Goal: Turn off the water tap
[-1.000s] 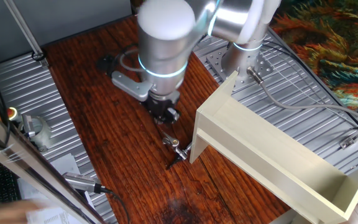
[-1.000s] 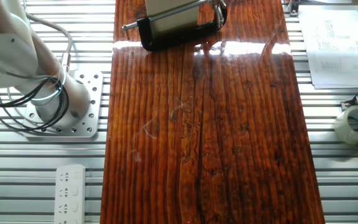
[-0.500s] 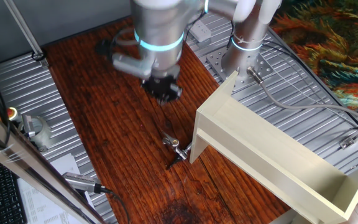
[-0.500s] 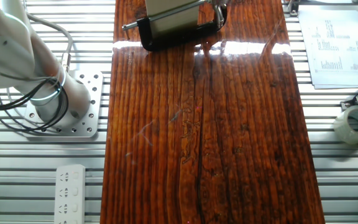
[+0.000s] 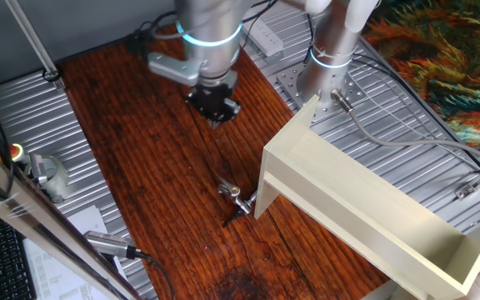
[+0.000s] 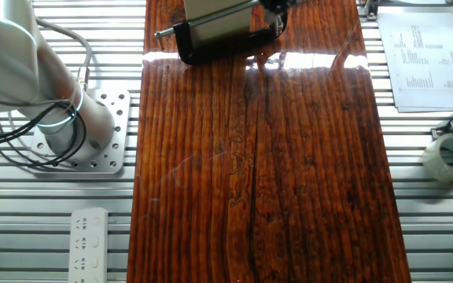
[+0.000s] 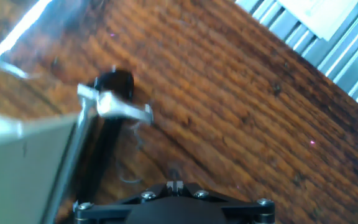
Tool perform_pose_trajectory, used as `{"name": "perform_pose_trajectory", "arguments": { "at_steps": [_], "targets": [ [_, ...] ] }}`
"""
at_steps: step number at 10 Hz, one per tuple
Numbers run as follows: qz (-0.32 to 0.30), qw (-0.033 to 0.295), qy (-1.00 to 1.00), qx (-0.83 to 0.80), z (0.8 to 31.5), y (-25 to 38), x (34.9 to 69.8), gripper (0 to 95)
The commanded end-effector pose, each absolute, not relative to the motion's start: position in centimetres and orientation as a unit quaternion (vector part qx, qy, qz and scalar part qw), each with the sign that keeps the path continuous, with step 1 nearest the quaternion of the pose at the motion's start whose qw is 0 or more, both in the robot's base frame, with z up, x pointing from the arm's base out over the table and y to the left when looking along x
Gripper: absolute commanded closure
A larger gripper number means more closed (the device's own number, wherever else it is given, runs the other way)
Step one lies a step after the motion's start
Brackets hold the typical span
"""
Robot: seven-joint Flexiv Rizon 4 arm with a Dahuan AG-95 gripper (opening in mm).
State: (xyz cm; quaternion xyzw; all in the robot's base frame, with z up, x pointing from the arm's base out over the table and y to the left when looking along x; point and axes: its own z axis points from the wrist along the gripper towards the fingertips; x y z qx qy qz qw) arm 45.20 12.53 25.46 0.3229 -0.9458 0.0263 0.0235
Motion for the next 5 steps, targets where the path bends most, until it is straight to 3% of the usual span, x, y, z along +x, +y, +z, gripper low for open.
{"name": "perform_pose_trajectory", "arguments": {
  "at_steps": [1, 5],
  "targets": [
    [0.019, 0.026, -0.973, 0.227, 24.77, 11.65, 45.77, 95.0],
    [0.019, 0.023, -0.976, 0.215, 24.61, 11.51, 45.94, 95.0]
  ]
}}
